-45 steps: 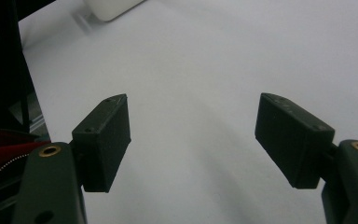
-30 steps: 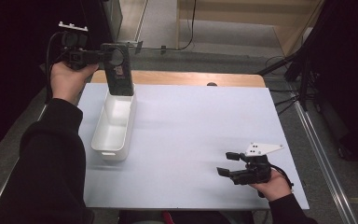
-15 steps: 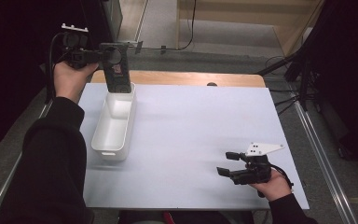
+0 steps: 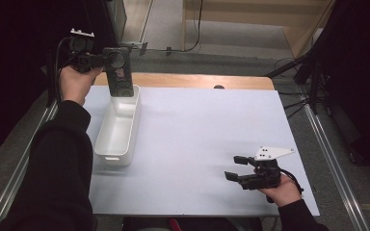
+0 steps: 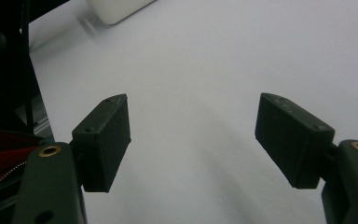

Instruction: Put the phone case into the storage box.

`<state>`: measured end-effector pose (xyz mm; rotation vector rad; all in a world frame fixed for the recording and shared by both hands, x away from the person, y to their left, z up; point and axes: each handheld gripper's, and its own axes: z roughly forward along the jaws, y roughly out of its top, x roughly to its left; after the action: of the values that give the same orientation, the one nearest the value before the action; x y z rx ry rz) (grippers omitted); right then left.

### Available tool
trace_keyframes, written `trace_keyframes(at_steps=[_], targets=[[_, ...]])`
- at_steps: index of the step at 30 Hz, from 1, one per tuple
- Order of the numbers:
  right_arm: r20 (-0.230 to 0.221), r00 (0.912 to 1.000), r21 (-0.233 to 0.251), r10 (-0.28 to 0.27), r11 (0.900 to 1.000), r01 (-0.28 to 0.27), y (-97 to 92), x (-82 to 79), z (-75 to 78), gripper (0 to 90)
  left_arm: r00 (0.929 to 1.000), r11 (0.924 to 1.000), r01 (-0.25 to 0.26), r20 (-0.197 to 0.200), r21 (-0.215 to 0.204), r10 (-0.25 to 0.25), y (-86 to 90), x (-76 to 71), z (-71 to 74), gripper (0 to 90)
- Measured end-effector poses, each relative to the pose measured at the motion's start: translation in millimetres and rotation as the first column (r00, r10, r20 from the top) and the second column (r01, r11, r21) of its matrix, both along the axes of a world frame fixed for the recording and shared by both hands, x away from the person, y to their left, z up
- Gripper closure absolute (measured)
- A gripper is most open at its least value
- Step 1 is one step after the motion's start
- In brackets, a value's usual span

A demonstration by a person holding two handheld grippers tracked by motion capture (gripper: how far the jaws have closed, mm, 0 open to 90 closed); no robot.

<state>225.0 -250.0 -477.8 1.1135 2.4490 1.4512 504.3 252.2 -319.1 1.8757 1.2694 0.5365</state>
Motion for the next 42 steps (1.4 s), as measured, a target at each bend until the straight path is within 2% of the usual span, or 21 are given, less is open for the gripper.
trace_keyframes(at_steps=[7, 12, 18, 25, 31, 42], targets=[[0.004, 1.0, 0.001, 0.004, 1.0, -0.004, 0.0, 0.5, 0.1, 25.4, 0.9999, 0.9999, -0.011, -0.007, -0.004, 0.011, 2.3, 4.7, -11.4, 70.7], [0.007, 1.0, 0.001, 0.004, 1.0, -0.004, -0.2, 0.6, 0.0, 25.4, 1.0, 0.9999, -0.007, -0.002, 0.013, 0.007, -1.6, 6.8, -16.8, 70.7], [0.0, 1.0, 0.005, 0.003, 1.0, -0.003, 0.0, 0.4, 0.1, 25.4, 0.9999, 0.9998, -0.001, -0.015, 0.022, 0.001, -2.3, 9.7, -27.3, 70.7], [0.001, 1.0, 0.005, 0.005, 1.0, -0.005, 0.6, 0.7, -0.5, 25.4, 0.9996, 1.0, -0.004, -0.026, 0.004, 0.004, 0.1, 12.3, -36.6, 70.7], [0.001, 1.0, 0.003, 0.008, 1.0, -0.008, 1.3, 1.0, -0.9, 25.4, 0.9993, 1.0, -0.002, -0.037, 0.007, 0.003, -1.1, 13.6, -44.8, 70.7], [0.003, 1.0, 0.003, 0.008, 1.0, -0.008, 1.2, 1.2, -1.2, 25.4, 0.9991, 0.9997, -0.002, -0.042, 0.026, 0.003, -3.3, 14.0, -55.3, 70.7]])
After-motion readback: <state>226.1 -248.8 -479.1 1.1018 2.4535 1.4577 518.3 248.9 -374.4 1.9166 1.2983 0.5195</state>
